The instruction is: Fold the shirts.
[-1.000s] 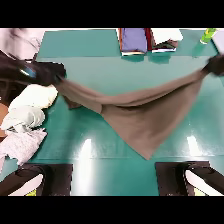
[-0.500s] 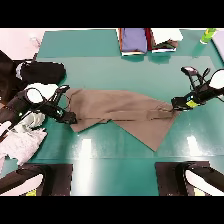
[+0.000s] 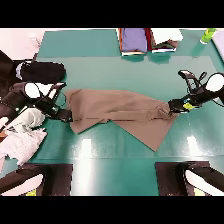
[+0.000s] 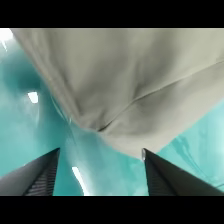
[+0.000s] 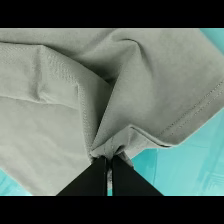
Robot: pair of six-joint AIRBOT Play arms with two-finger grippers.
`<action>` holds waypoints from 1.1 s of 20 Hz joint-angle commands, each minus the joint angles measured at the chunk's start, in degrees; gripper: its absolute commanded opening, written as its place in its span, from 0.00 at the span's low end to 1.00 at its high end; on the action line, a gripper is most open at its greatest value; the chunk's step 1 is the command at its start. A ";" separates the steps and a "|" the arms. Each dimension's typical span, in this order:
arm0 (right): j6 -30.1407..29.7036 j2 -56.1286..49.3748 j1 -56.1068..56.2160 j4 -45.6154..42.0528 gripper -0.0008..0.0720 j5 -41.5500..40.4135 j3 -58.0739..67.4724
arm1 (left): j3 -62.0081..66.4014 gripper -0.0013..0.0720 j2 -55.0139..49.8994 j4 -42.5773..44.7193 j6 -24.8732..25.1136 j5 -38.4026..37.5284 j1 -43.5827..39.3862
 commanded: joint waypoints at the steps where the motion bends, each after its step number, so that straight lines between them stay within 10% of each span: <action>1: 0.02 -0.04 0.02 0.17 0.03 -0.17 -0.09 | -4.81 0.85 -0.20 -3.08 -3.02 6.54 0.00; 5: 0.02 -0.04 0.04 0.17 0.03 -0.17 -0.09 | -7.72 0.81 -0.96 -9.46 -2.16 7.19 0.00; 8: 0.02 -0.04 0.04 0.15 0.03 -0.17 -0.09 | -7.17 0.05 -0.79 -9.51 -0.46 6.54 0.00; 22: 0.00 7.06 0.02 0.07 0.03 -0.07 8.00 | 12.20 0.05 9.38 1.51 -2.80 -0.07 0.00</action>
